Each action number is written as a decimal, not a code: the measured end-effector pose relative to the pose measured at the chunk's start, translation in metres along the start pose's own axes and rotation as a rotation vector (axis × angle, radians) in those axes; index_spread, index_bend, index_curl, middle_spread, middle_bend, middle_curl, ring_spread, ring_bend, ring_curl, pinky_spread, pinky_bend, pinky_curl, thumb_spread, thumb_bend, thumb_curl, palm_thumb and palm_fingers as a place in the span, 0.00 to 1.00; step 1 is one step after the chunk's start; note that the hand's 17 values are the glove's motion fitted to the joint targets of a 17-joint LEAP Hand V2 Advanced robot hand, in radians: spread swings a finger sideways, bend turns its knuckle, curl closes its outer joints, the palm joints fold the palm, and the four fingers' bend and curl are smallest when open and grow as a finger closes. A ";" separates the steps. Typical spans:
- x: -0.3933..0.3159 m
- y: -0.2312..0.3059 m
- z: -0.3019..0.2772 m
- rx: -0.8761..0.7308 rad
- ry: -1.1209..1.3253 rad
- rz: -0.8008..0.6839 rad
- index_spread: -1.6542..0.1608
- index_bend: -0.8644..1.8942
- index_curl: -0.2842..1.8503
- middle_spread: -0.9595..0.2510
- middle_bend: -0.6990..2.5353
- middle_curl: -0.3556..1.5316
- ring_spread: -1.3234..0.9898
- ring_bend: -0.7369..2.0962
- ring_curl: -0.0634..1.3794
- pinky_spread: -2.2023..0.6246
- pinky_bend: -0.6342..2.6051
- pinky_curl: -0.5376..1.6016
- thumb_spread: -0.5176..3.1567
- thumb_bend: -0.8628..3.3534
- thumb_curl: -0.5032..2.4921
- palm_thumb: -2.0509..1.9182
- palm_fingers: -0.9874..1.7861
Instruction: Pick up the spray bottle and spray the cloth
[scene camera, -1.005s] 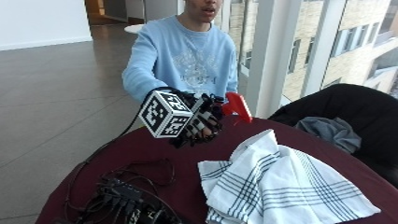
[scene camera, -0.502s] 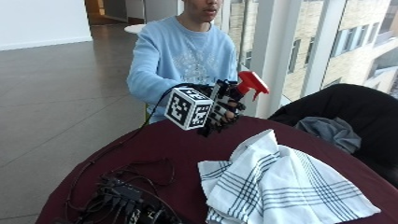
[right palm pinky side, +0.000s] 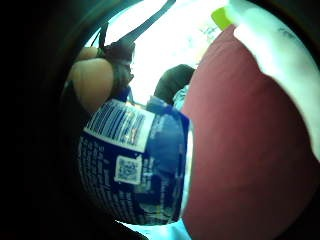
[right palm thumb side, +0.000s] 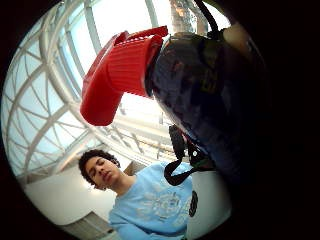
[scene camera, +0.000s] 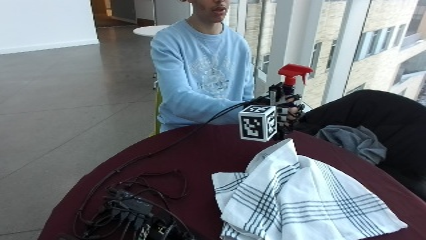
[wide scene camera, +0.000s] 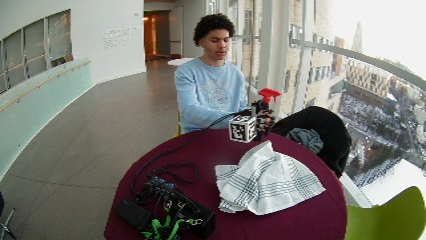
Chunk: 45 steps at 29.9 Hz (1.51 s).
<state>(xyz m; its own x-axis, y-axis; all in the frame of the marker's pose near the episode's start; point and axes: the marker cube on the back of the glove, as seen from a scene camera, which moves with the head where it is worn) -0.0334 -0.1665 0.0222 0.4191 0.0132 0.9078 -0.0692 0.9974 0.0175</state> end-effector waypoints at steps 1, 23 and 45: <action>0.005 -0.004 0.010 0.002 -0.001 -0.010 0.76 0.38 0.29 0.73 0.28 0.44 0.57 0.39 0.32 0.85 0.24 0.40 0.44 0.20 0.29 0.70 0.69; 0.050 -0.013 0.046 0.005 0.035 -0.022 0.74 0.37 0.31 0.71 0.28 0.43 0.55 0.37 0.31 0.84 0.24 0.37 0.42 0.20 0.29 0.70 0.66; -0.018 0.183 -0.124 0.161 0.696 0.079 0.71 0.37 0.28 0.73 0.28 0.42 0.56 0.32 0.28 0.84 0.27 0.40 0.41 0.20 0.28 0.68 0.60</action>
<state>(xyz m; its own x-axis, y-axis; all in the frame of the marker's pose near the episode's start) 0.0583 0.0244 -0.0429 0.8835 0.1803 0.4324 -0.2337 0.9695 0.0733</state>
